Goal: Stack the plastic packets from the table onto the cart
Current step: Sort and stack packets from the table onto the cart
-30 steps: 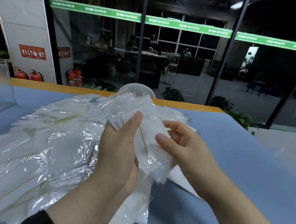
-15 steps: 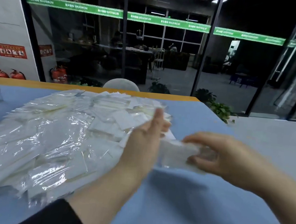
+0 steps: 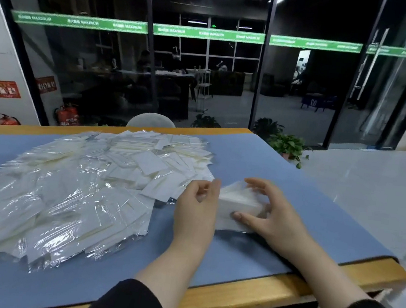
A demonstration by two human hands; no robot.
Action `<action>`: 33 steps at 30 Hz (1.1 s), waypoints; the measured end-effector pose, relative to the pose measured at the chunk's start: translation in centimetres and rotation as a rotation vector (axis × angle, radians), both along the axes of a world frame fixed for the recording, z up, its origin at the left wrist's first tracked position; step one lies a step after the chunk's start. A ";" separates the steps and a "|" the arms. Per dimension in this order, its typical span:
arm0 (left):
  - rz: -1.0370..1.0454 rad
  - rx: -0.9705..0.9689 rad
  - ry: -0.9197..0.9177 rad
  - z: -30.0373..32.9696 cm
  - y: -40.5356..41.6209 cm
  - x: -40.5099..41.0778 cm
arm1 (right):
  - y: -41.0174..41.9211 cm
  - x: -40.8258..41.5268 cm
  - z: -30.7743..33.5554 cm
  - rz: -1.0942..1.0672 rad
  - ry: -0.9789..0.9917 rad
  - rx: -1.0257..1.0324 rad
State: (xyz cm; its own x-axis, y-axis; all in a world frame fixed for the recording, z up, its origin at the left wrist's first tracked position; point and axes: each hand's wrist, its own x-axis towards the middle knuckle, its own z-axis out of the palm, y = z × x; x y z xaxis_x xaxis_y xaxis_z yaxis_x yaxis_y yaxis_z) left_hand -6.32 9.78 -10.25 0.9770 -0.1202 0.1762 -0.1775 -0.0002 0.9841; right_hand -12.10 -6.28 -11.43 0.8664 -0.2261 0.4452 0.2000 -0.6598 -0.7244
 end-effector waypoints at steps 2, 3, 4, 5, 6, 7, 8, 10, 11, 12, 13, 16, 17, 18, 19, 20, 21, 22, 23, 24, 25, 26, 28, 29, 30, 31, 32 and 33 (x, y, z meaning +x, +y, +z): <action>-0.012 0.027 -0.003 -0.1 -0.2 0.1 | -0.5 -0.1 -0.1 -0.020 0.023 0.047; -0.021 0.039 -0.015 -0.4 -0.3 0.3 | -0.8 -0.1 -0.1 -0.021 0.052 0.072; -0.024 0.045 -0.025 -0.5 -0.4 0.3 | -1.0 -0.1 0.0 -0.017 0.080 0.092; -0.023 0.041 -0.032 -0.6 -0.5 0.4 | -1.2 -0.2 0.0 -0.008 0.098 0.104; -0.025 0.030 -0.031 -0.5 -0.6 0.3 | -1.1 -0.3 0.1 0.008 0.110 0.109; -0.031 0.019 -0.028 -0.5 -0.6 0.2 | -1.0 -0.4 0.2 0.023 0.119 0.107; -0.039 0.014 -0.027 -0.6 -0.8 0.2 | -0.8 -0.4 0.2 0.035 0.121 0.102; -0.050 0.032 -0.045 -0.7 -1.0 0.1 | -0.7 -0.5 0.2 0.040 0.123 0.084; -0.050 0.036 -0.051 -0.7 -1.1 0.0 | -0.7 -0.5 0.2 0.036 0.131 0.076; -0.050 0.033 -0.050 -0.7 -1.1 0.0 | -0.7 -0.7 0.3 0.036 0.146 0.071; -0.055 0.034 -0.048 -0.8 -1.1 0.1 | -0.7 -0.8 0.4 0.039 0.164 0.060; -0.075 0.093 -0.064 -1.0 -1.0 0.1 | -0.8 -0.8 0.3 0.029 0.174 -0.006; -0.074 0.104 -0.058 -1.0 -1.0 0.0 | -0.8 -0.8 0.3 0.015 0.159 -0.013; -0.070 0.105 -0.049 -0.8 -0.9 0.0 | -0.7 -0.7 0.3 -0.002 0.147 -0.003; -0.068 0.095 -0.033 -0.5 -0.7 -0.2 | -0.7 -0.7 0.3 -0.019 0.139 0.019; -0.054 0.083 -0.016 -0.1 -0.5 -0.3 | -0.6 -0.6 0.4 -0.036 0.134 0.047; -0.025 0.068 -0.002 0.3 -0.1 -0.4 | -0.5 -0.5 0.7 -0.048 0.123 0.079; 0.015 0.030 0.003 0.8 0.3 -0.4 | -0.2 -0.4 1.1 -0.061 0.095 0.122; 0.062 -0.012 0.018 1.2 1.0 -0.2 | 0.2 -0.1 1.7 -0.073 0.049 0.170; 0.096 -0.061 0.050 1.7 1.8 -0.1 | 0.8 0.3 2.2 -0.087 -0.011 0.219; 0.101 -0.104 0.111 2.1 2.5 0.0 | 1.6 0.7 2.9 -0.104 -0.071 0.242; 0.082 -0.142 0.172 2.5 3.2 0.0 | 2.7 1.3 3.4 -0.126 -0.124 0.218; -0.001 -0.250 0.296 3.2 4.4 0.0 | 5.6 2.4 4.3 -0.133 -0.209 0.058; -0.054 -0.341 0.350 3.7 5.0 -0.1 | 7.2 3.0 4.5 -0.095 -0.252 -0.023; -0.096 -0.428 0.389 4.3 5.7 -0.1 | 8.8 3.6 4.5 -0.035 -0.291 -0.085; -0.117 -0.489 0.413 4.7 6.6 0.4 | 10.3 4.2 4.5 0.042 -0.316 -0.137; -0.117 -0.535 0.436 5.4 7.6 0.8 | 11.7 4.9 4.4 0.128 -0.317 -0.184; -0.100 -0.566 0.453 5.7 8.9 1.5 | 13.0 5.5 4.4 0.225 -0.294 -0.221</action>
State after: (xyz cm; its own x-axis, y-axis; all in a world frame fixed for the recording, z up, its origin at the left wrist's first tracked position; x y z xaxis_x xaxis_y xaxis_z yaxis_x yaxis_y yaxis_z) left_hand -4.80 18.65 -4.59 0.9577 -0.2234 -0.1812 0.2749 0.5252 0.8054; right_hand -6.62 6.71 -6.99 0.7125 0.0830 0.6968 0.5335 -0.7091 -0.4610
